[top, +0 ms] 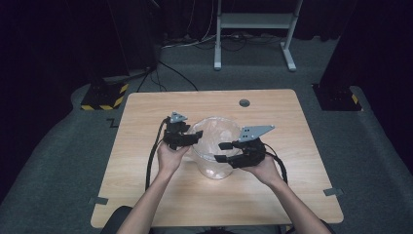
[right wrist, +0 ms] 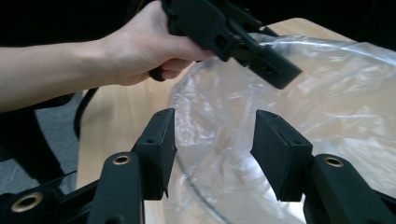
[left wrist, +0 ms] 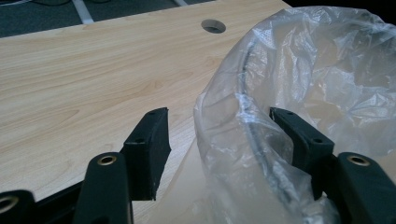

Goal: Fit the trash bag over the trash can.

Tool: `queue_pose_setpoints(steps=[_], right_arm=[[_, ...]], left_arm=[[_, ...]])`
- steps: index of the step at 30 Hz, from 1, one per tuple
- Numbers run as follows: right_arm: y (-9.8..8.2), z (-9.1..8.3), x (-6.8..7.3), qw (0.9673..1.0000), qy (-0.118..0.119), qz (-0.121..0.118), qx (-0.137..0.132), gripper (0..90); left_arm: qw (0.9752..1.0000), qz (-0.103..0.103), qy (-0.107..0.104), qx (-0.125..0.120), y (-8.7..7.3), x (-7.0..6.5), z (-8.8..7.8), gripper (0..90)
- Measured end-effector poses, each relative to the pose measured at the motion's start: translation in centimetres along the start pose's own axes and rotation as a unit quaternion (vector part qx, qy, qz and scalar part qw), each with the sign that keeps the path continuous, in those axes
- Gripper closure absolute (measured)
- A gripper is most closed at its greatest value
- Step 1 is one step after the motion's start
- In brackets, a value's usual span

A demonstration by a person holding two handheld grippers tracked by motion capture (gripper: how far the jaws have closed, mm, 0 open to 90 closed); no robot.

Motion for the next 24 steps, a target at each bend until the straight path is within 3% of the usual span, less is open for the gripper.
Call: queue_pose_setpoints(steps=[7, 10, 13, 16, 21, 24], right_arm=[[-1.6, 1.4, 1.7, 0.9972, 0.009, -0.043, 0.06, 51.0], [-2.0, 1.7, 2.4, 0.9952, 0.007, -0.069, 0.069, 49.4], [-2.3, 1.8, 3.2, 0.9936, 0.026, -0.081, 0.075, 49.2], [-2.4, 1.7, 3.5, 0.9919, 0.022, -0.098, 0.077, 47.1], [-1.1, 0.2, 3.0, 0.9956, 0.027, -0.082, 0.035, 47.1], [-0.1, -1.2, 2.3, 0.9979, 0.029, -0.058, 0.004, 47.1]], left_arm=[[1.0, 0.001, 0.005, 0.002, 0.0, -0.1, -0.1, 39.8], [1.0, 0.001, 0.005, 0.0, 0.0, -0.1, -0.1, 39.5], [1.0, 0.001, 0.007, 0.0, 0.1, -0.1, 0.0, 39.4], [1.0, 0.001, -0.001, -0.001, 0.2, -0.2, 0.0, 39.0], [0.9994, 0.0, -0.024, -0.023, 1.2, -0.9, -0.6, 35.1], [0.9995, 0.007, -0.026, -0.018, 1.4, -1.2, -0.6, 33.4]])
Point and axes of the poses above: each handheld gripper's, and its own axes: z roughly forward along the jaws, y roughly out of its top, x roughly to its left, the point moved 9 cm from there along z, roughly forward along the jaws, and after that the axes turned 7 degrees about z, right-handed, at the moved point
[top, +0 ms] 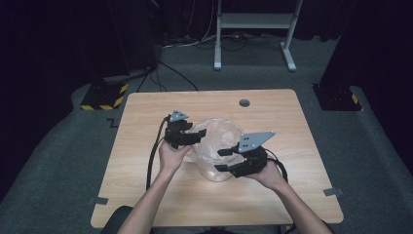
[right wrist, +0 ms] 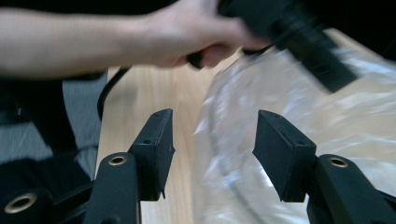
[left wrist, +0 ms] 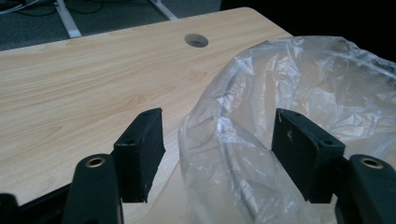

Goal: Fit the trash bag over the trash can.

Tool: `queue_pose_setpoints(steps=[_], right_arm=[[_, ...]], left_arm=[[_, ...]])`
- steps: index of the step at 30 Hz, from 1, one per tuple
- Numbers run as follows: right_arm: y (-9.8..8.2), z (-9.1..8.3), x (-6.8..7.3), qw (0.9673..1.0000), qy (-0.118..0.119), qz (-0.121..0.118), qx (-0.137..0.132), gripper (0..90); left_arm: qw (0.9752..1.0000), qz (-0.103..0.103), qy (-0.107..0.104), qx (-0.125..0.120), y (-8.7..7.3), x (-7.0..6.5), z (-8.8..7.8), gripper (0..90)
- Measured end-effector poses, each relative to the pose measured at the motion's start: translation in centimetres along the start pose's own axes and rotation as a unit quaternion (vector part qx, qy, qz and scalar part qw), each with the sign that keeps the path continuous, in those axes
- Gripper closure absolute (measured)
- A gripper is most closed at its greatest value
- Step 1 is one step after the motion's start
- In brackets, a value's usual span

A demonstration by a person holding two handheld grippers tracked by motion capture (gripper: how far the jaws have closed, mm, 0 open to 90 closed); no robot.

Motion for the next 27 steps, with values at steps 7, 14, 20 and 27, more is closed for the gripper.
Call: queue_pose_setpoints(steps=[7, 14, 20, 27], right_arm=[[0.5, -1.8, -3.1, 0.9944, -0.095, 0.043, -0.016, 50.0], [-1.4, -2.2, -6.1, 0.9824, -0.158, 0.096, 0.027, 51.6], [1.0, -2.8, -7.2, 0.9774, -0.203, 0.059, -0.012, 49.8], [0.4, -0.4, -11.7, 0.9664, -0.238, 0.091, 0.032, 48.4]], left_arm=[[0.9989, 0.019, 0.034, 0.028, -0.7, 0.8, 0.4, 35.0], [0.9986, 0.015, 0.038, 0.032, -1.2, 1.1, 0.4, 34.8], [0.9995, 0.009, 0.027, 0.012, -0.5, -0.1, -0.5, 33.8], [0.9989, 0.028, 0.023, 0.029, -1.0, -0.9, -0.5, 34.5]])
Point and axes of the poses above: each handheld gripper's, and its own axes: z roughly forward along the jaws, y roughly out of its top, x roughly to its left, the point moved 9 cm from there along z, roughly forward along the jaws, and after that the axes turned 7 degrees about z, right-handed, at the moved point
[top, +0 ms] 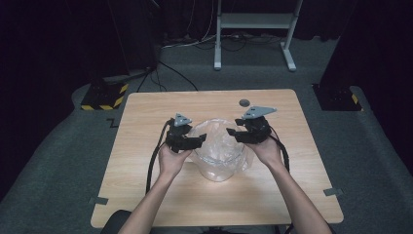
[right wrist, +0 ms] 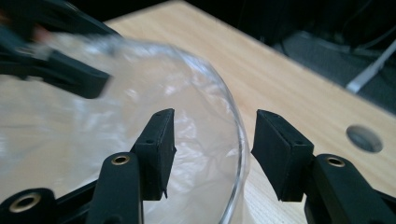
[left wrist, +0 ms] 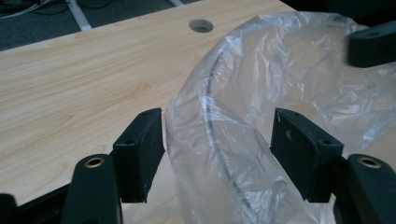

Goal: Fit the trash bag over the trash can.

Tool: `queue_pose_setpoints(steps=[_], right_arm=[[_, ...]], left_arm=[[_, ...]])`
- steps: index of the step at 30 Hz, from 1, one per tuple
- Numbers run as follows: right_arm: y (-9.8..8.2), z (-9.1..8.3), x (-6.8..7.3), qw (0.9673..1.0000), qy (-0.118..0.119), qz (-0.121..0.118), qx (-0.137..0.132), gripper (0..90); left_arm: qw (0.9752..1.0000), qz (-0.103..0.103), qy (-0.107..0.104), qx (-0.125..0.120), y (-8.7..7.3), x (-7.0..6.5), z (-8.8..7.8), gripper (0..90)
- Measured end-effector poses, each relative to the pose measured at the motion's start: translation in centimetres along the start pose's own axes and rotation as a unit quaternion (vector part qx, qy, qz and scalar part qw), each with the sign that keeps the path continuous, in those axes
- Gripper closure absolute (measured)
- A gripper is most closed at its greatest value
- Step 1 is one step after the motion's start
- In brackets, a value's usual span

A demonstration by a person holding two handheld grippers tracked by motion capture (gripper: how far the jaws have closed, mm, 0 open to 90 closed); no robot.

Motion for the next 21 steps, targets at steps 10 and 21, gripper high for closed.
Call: queue_pose_setpoints(steps=[10, 21], right_arm=[[0.5, 1.7, -2.2, 0.9976, -0.044, 0.021, 0.049, 49.7], [1.1, -2.7, 2.7, 0.9979, 0.047, -0.026, -0.035, 52.7]], left_arm=[[0.9998, 0.001, 0.009, 0.018, -1.2, 0.1, 0.1, 36.6], [0.9999, -0.003, 0.007, 0.013, -1.1, 0.4, 0.3, 36.5]])
Point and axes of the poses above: each handheld gripper's, and its own axes: z roughly forward along the jaws, y roughly out of its top, x roughly to its left, the point moved 9 cm from there along z, roughly forward along the jaws, and after that the axes turned 7 degrees about z, right-handed, at the moved point
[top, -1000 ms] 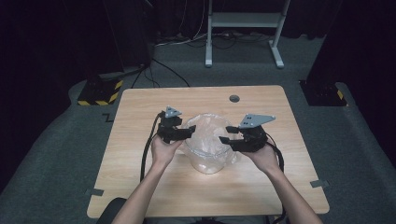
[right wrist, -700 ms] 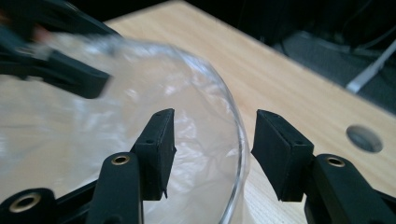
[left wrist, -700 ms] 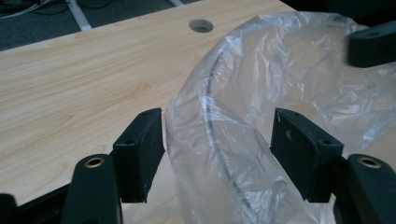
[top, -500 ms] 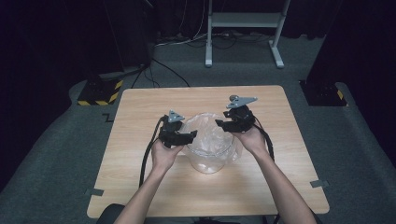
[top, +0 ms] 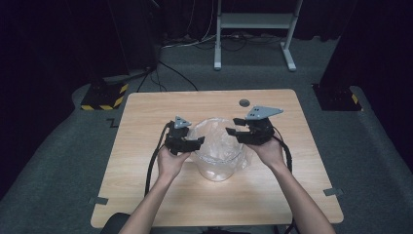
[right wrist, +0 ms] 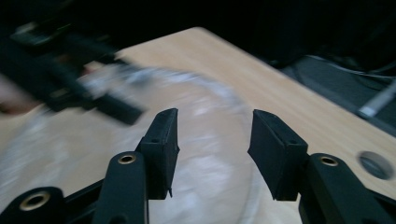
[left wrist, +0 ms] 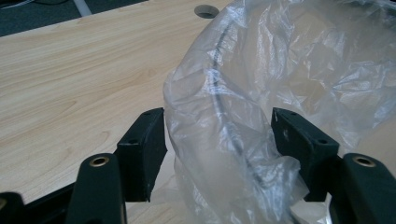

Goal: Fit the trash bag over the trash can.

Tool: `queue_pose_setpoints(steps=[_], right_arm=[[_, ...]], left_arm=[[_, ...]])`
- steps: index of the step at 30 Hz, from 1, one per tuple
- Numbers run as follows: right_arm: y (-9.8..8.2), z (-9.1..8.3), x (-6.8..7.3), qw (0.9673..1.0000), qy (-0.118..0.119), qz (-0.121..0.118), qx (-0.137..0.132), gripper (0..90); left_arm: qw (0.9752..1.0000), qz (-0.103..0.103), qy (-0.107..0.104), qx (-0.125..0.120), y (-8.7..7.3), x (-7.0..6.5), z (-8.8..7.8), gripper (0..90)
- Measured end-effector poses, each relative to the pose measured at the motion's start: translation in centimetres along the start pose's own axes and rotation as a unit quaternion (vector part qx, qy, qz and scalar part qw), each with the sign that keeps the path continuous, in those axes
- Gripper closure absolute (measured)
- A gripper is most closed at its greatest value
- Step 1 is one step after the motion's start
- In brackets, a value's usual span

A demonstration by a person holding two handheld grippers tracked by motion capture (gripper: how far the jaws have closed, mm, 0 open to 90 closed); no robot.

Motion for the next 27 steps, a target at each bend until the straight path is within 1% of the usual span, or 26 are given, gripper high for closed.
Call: queue_pose_setpoints(steps=[1, 3, 4, 5, 7, 8, 9, 10, 11, 12, 15, 17, 18, 19, 20, 21, 22, 23, 24, 25, 26, 27], right_arm=[[-0.3, 0.1, 0.5, 0.9999, 0.004, -0.008, 0.015, 52.8], [-1.4, 0.8, 1.2, 0.998, 0.004, -0.02, 0.06, 53.3], [-1.4, 0.8, 1.2, 0.998, 0.004, -0.02, 0.06, 53.3], [-2.5, 1.4, 1.0, 0.9949, -0.005, -0.021, 0.098, 53.6], [-3.0, 1.5, 0.4, 0.9938, -0.014, -0.018, 0.109, 54.2], [-3.2, 1.3, 0.2, 0.9942, -0.012, -0.02, 0.105, 55.0], [-3.2, 1.1, 0.2, 0.9953, 0.0, -0.017, 0.096, 55.0], [-3.2, 1.1, 0.2, 0.9953, 0.0, -0.017, 0.096, 55.0], [-3.3, 0.5, 0.2, 0.9964, 0.012, -0.026, 0.08, 54.3], [-3.3, 0.4, 0.3, 0.9965, 0.014, -0.031, 0.076, 53.9], [-3.5, 0.0, 0.6, 0.9955, 0.017, -0.052, 0.077, 51.9], [-3.5, -0.2, 0.7, 0.9955, 0.017, -0.057, 0.074, 51.8], [-2.9, -0.4, 1.5, 0.9966, 0.044, -0.047, 0.052, 51.5], [-2.7, -0.4, 1.8, 0.9966, 0.052, -0.042, 0.047, 50.8], [-2.4, -0.4, 2.3, 0.996, 0.072, -0.036, 0.04, 50.3], [-2.4, -0.4, 2.3, 0.996, 0.072, -0.036, 0.04, 50.3], [-2.2, -0.2, 3.8, 0.9917, 0.121, -0.024, 0.036, 48.7], [-2.2, 0.0, 4.3, 0.99, 0.135, -0.021, 0.038, 47.8], [-2.4, 0.4, 5.1, 0.9868, 0.154, -0.017, 0.047, 46.3], [-2.4, 0.4, 5.1, 0.9868, 0.154, -0.017, 0.047, 46.3], [-2.8, 1.3, 6.1, 0.9854, 0.156, -0.023, 0.065, 45.6], [-2.9, 1.5, 6.2, 0.9869, 0.144, -0.028, 0.067, 44.8]], left_arm=[[1.0, 0.0, 0.0, 0.0, 0.0, 0.0, 0.0, 36.5], [1.0, -0.001, 0.001, -0.001, 0.0, 0.0, 0.0, 36.5], [1.0, -0.001, 0.001, -0.001, 0.0, 0.0, 0.0, 36.5], [1.0, -0.001, -0.001, -0.002, 0.0, 0.0, 0.0, 36.5], [1.0, -0.001, -0.002, -0.002, 0.0, 0.0, 0.0, 36.3], [1.0, 0.0, -0.002, -0.002, 0.0, 0.1, 0.0, 35.7], [1.0, 0.0, -0.003, -0.002, 0.0, 0.1, 0.1, 35.7], [1.0, 0.0, -0.003, -0.002, 0.0, 0.1, 0.1, 35.7], [1.0, -0.002, -0.004, -0.003, 0.0, 0.1, 0.1, 35.7], [1.0, -0.002, -0.004, -0.003, 0.0, 0.1, 0.1, 35.8], [1.0, -0.001, -0.001, -0.003, 0.0, 0.1, 0.0, 36.2], [1.0, -0.002, -0.001, -0.004, 0.0, 0.0, 0.1, 36.5], [1.0, -0.002, -0.001, -0.004, 0.0, 0.1, 0.1, 36.4], [1.0, -0.003, -0.001, -0.005, 0.0, 0.1, 0.1, 36.5], [0.9999, -0.007, -0.003, -0.006, 0.1, 0.1, 0.1, 36.5], [0.9999, -0.007, -0.003, -0.006, 0.1, 0.1, 0.1, 36.4], [0.9999, -0.009, -0.005, -0.007, 0.1, 0.2, 0.2, 36.4], [0.9999, -0.009, -0.005, -0.007, 0.1, 0.2, 0.2, 36.3], [0.9999, -0.01, -0.005, -0.008, 0.1, 0.3, 0.2, 36.4], [0.9999, -0.01, -0.005, -0.008, 0.1, 0.3, 0.2, 36.4], [0.9999, -0.01, -0.004, -0.008, 0.1, 0.3, 0.2, 36.6], [0.9999, -0.012, -0.004, -0.009, 0.1, 0.2, 0.2, 36.7]])
Point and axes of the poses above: each handheld gripper's, and its own axes: z roughly forward along the jaws, y roughly out of its top, x roughly to its left, the point moved 9 cm from there along z, roughly forward along the jaws, and after that the axes turned 7 degrees about z, right-handed, at the moved point
